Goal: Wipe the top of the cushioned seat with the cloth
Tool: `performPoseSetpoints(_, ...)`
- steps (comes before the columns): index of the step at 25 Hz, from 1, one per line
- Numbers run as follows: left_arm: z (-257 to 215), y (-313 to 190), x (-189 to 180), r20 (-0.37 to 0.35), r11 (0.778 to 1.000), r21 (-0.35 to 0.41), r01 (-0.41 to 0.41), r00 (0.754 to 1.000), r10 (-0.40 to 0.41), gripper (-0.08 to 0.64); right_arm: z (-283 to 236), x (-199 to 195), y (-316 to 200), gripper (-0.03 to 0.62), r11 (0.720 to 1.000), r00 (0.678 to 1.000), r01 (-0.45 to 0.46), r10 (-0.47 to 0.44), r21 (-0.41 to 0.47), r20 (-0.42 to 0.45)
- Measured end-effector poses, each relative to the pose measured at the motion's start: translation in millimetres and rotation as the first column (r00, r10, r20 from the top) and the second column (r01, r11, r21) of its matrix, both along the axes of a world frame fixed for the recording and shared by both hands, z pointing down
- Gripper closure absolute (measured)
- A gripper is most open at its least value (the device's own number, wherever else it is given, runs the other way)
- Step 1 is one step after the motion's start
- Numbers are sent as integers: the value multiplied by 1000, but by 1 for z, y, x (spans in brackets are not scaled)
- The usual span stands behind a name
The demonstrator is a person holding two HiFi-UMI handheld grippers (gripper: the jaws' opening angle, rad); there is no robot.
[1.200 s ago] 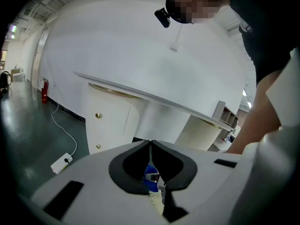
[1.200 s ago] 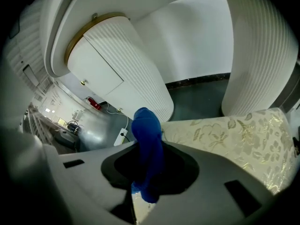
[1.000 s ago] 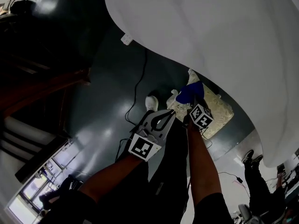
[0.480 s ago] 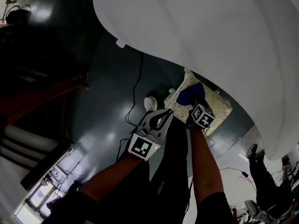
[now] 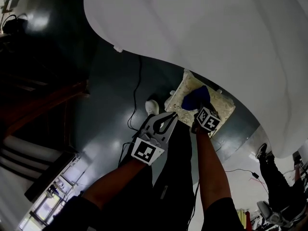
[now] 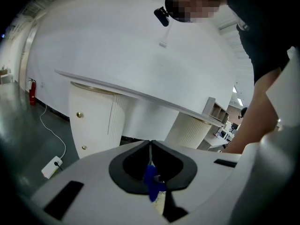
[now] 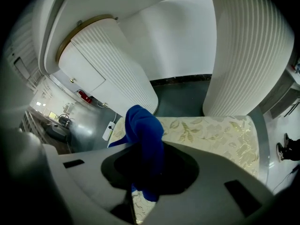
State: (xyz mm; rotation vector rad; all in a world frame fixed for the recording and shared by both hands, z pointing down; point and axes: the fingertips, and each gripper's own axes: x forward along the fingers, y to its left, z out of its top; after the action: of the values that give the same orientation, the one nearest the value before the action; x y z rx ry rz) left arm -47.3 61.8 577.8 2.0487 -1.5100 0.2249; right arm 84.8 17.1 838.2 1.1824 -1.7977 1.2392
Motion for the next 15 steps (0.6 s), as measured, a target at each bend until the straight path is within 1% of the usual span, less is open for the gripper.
performPoseSetpoints(3, 3, -1, 9, 4, 1000, -1, -13, 1000, 13, 534, -12, 7, -2, 494, 1000, 1000, -4, 4, -9, -12)
performPoseSetpoints(7, 5, -2, 24, -4, 999, -9, -39, 999, 39, 534, 3, 25, 2, 494, 1000, 1000, -4, 4, -3, 1)
performPoseSetpoints(11, -1, -5, 34, -17, 999, -4, -54, 998, 54, 534, 3, 40, 3, 494, 1000, 1000, -20, 20, -8, -6)
performPoseSetpoints(15, 3, -7, 42, -20, 997, -18, -71, 997, 70, 534, -11, 56, 2, 494, 999, 999, -36, 35, -27, -29)
